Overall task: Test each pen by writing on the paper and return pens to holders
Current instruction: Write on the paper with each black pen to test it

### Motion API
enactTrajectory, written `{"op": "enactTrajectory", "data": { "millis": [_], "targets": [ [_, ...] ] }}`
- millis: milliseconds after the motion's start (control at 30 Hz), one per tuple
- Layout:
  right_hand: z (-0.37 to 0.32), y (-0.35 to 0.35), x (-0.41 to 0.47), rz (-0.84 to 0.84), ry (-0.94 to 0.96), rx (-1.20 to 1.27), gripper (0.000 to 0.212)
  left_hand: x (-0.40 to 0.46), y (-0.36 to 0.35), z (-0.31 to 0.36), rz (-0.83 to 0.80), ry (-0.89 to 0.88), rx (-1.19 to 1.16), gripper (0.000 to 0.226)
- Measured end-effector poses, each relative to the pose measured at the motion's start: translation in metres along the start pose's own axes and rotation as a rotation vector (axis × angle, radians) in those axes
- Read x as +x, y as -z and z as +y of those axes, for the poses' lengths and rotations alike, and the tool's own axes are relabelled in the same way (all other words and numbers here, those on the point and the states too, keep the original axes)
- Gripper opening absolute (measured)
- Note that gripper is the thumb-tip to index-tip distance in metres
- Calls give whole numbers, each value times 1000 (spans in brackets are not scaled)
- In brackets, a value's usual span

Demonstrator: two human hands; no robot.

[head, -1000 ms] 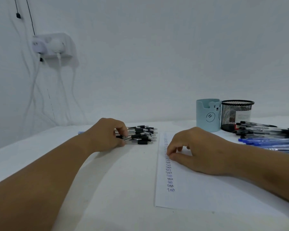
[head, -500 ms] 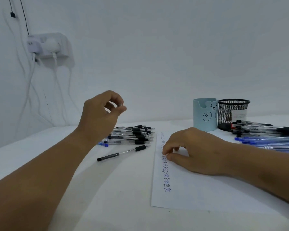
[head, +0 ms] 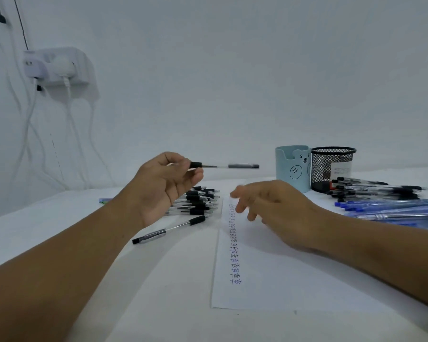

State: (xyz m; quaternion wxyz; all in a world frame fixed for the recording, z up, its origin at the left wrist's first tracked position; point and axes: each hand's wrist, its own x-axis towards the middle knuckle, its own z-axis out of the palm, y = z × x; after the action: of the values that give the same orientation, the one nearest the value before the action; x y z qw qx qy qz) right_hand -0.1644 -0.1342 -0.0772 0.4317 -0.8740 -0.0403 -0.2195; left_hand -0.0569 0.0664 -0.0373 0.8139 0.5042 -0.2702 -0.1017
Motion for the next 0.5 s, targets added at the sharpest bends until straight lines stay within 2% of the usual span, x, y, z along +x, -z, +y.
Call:
{"op": "enactTrajectory", "data": {
  "millis": [133, 300, 500],
  "targets": [
    [-8, 7, 6, 188, -108, 495, 37, -5, -1, -6, -120, 28, 271, 15],
    [-16, 18, 2, 63, -264, 783, 52, -9, -3, -16, -229, -132, 932, 14],
    [-20, 26, 2, -11, -312, 915, 54, -12, -8, -20, -236, -201, 991, 12]
  ]
}}
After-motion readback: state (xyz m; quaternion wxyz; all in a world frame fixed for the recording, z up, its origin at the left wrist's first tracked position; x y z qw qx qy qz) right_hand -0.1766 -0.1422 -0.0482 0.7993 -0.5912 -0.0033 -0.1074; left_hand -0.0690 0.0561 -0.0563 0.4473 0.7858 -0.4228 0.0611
